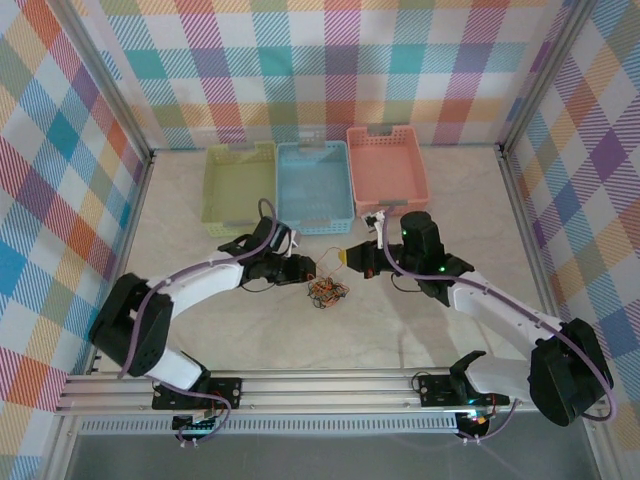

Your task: Untangle the cables

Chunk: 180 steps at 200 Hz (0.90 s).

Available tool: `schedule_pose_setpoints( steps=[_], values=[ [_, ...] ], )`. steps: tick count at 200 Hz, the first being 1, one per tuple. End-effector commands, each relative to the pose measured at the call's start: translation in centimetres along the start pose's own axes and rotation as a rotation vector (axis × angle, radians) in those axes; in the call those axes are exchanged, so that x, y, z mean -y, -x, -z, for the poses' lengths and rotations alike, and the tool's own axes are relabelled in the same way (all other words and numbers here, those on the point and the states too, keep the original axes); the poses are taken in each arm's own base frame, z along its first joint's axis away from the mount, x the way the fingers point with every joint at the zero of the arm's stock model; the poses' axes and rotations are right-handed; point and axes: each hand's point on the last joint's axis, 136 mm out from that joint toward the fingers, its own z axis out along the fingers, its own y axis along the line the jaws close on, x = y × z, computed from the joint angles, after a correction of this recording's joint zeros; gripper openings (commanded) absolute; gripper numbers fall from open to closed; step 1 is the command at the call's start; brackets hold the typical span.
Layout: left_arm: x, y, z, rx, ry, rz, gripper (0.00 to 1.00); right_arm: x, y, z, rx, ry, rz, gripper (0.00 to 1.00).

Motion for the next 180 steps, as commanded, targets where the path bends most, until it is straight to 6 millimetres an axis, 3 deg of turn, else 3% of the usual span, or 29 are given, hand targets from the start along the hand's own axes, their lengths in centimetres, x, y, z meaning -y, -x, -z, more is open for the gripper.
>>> schedule_pose_setpoints(
  steps=[1,31,45,74,133,180],
  values=[
    [0.1,-0.1,3.5,0.064,0.055,-0.042,0.49,-0.5,2.0,0.8,0.102,-0.004,0.087,0.0],
    [0.9,0.4,8.4,0.172,0.065,-0.084,0.5,-0.1,1.9,1.0,0.12,-0.022,0.083,0.0],
    [2.5,0.4,10.3,0.217,-0.006,-0.127,0.53,-0.2,1.9,0.8,0.117,-0.014,0.075,0.0],
    [5.6,0.1,12.0,0.243,-0.157,-0.173,0.64,-0.5,2.0,0.8,0.12,0.007,0.065,0.0],
    [7.9,-1.5,8.3,0.15,-0.263,-0.04,0.67,-0.6,1.9,0.9,0.125,0.017,0.071,0.0],
    [9.0,-3.0,5.0,0.103,-0.212,-0.031,0.65,-0.6,1.7,0.7,0.118,0.024,0.073,0.0]
  ],
)
